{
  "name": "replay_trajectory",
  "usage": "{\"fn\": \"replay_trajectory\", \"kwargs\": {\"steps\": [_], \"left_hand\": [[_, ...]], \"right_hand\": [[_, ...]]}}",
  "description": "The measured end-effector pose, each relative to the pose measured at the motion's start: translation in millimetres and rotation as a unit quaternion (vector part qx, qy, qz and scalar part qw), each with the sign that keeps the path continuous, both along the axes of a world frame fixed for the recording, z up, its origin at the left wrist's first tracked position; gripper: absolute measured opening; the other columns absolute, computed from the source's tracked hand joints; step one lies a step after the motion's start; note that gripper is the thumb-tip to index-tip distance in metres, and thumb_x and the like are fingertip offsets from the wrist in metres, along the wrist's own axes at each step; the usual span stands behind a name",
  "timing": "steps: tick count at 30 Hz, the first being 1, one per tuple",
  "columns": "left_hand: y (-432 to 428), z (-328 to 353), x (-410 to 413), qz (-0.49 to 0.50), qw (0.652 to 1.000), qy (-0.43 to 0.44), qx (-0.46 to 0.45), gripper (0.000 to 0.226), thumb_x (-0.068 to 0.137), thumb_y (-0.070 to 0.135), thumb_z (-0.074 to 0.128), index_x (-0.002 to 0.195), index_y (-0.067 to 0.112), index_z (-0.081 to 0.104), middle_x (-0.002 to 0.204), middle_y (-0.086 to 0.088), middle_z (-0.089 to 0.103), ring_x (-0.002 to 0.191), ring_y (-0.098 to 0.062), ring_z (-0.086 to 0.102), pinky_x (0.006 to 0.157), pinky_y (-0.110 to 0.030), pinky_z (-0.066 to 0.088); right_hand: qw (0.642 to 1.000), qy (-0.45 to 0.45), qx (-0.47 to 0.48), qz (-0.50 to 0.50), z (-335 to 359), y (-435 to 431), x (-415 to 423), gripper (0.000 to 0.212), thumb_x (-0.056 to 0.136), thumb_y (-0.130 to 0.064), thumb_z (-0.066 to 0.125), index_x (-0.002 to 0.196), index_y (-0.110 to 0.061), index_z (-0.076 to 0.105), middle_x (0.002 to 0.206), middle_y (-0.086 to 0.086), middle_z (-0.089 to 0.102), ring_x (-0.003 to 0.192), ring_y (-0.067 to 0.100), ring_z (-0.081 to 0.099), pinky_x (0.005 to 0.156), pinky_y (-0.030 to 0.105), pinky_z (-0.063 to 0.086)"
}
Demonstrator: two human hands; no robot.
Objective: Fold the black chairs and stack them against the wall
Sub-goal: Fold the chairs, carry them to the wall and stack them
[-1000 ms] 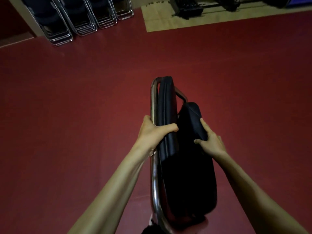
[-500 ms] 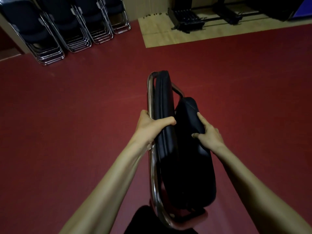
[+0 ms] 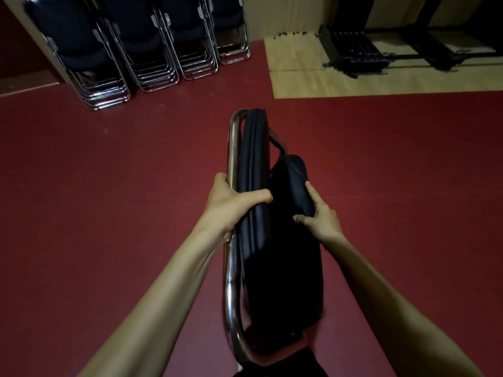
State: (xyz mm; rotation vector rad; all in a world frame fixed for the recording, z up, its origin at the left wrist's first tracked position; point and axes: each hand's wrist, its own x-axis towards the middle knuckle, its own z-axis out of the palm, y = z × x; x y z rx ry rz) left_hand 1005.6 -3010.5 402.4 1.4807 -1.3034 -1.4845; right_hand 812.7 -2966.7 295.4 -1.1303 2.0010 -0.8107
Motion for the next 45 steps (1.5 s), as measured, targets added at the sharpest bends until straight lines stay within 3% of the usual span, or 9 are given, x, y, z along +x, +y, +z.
{"fn": "replay_trajectory", "kwargs": {"steps": [6,10,16,21,28,34,38,42,45], "left_hand": [[-196.6,12.9,-19.4,0.051,0.998,-0.012,-0.029,0.057,0.063,0.009,0.085,0.108,0.011,0.050,0.092,-0.002,0.066,0.074,-0.012,0.066,0.052,-0.018,0.050],[-319.4,20.4,-33.6,0.092,0.995,-0.020,-0.034,0.059,0.062,0.011,0.085,0.109,0.011,0.050,0.095,-0.004,0.067,0.080,-0.016,0.068,0.060,-0.026,0.054],[-499.1,23.7,-46.6,0.138,0.990,-0.017,-0.037,0.056,0.064,0.009,0.085,0.107,0.011,0.050,0.095,-0.005,0.066,0.080,-0.018,0.068,0.062,-0.027,0.055],[-669.3,14.8,-59.3,0.141,0.989,-0.016,-0.038,0.056,0.063,0.010,0.085,0.108,0.011,0.050,0.096,-0.006,0.067,0.082,-0.019,0.068,0.068,-0.030,0.057],[-871.6,10.1,-107.7,0.131,0.990,-0.040,-0.031,0.070,0.049,0.022,0.088,0.108,0.012,0.051,0.097,-0.004,0.067,0.084,-0.018,0.068,0.072,-0.032,0.057],[-1053.1,-1.4,-172.7,0.152,0.987,-0.053,-0.028,0.065,0.057,0.016,0.089,0.109,0.011,0.051,0.095,-0.003,0.067,0.081,-0.016,0.068,0.069,-0.030,0.056],[-1160.8,-6.6,-205.2,0.158,0.986,-0.062,-0.008,0.078,0.042,0.030,0.087,0.109,0.011,0.053,0.097,-0.004,0.069,0.084,-0.018,0.069,0.074,-0.034,0.059],[-1266.7,-16.2,-234.8,0.158,0.986,-0.055,0.006,0.062,0.061,0.016,0.087,0.110,0.011,0.050,0.098,-0.004,0.066,0.084,-0.017,0.067,0.067,-0.028,0.054],[-1352.0,-25.9,-260.9,0.143,0.989,-0.037,0.012,0.061,0.063,0.014,0.086,0.111,0.010,0.048,0.098,-0.003,0.064,0.084,-0.016,0.065,0.061,-0.024,0.050]], "right_hand": [[0.998,-0.049,-0.020,0.039,-3.0,-217.2,-16.7,0.088,0.082,-0.020,0.070,0.146,-0.051,0.018,0.134,0.003,0.056,0.114,0.028,0.058,0.099,0.041,0.047],[0.993,-0.078,-0.035,0.085,0.3,-358.5,-31.5,0.087,0.083,-0.016,0.069,0.147,-0.048,0.019,0.135,-0.003,0.055,0.114,0.022,0.058,0.095,0.030,0.048],[0.988,-0.070,-0.045,0.129,10.1,-559.1,-45.3,0.087,0.084,-0.015,0.069,0.146,-0.049,0.020,0.127,-0.001,0.060,0.089,0.014,0.060,0.080,0.023,0.050],[0.989,-0.040,-0.043,0.134,6.6,-726.3,-60.4,0.085,0.084,-0.017,0.069,0.147,-0.046,0.020,0.129,0.003,0.059,0.107,0.025,0.060,0.082,0.025,0.046],[0.990,-0.027,-0.033,0.137,-7.9,-929.7,-107.1,0.087,0.085,-0.018,0.069,0.149,-0.042,0.016,0.130,0.009,0.059,0.110,0.032,0.059,0.086,0.031,0.047],[0.987,-0.060,-0.020,0.151,-28.6,-1115.7,-166.2,0.088,0.084,-0.016,0.069,0.149,-0.043,0.017,0.133,0.005,0.057,0.111,0.027,0.060,0.083,0.021,0.044],[0.985,-0.055,-0.004,0.161,-32.5,-1227.0,-201.1,0.088,0.085,-0.016,0.069,0.148,-0.045,0.016,0.136,0.005,0.055,0.110,0.029,0.060,0.086,0.024,0.046],[0.986,-0.056,-0.006,0.158,-38.5,-1334.6,-235.4,0.087,0.084,-0.014,0.070,0.149,-0.042,0.018,0.136,0.006,0.054,0.113,0.028,0.059,0.083,0.019,0.043],[0.983,-0.094,-0.027,0.158,-47.1,-1412.9,-264.4,0.087,0.082,-0.003,0.069,0.150,-0.031,0.022,0.142,-0.002,0.045,0.122,0.023,0.053,0.084,0.009,0.042]]}}
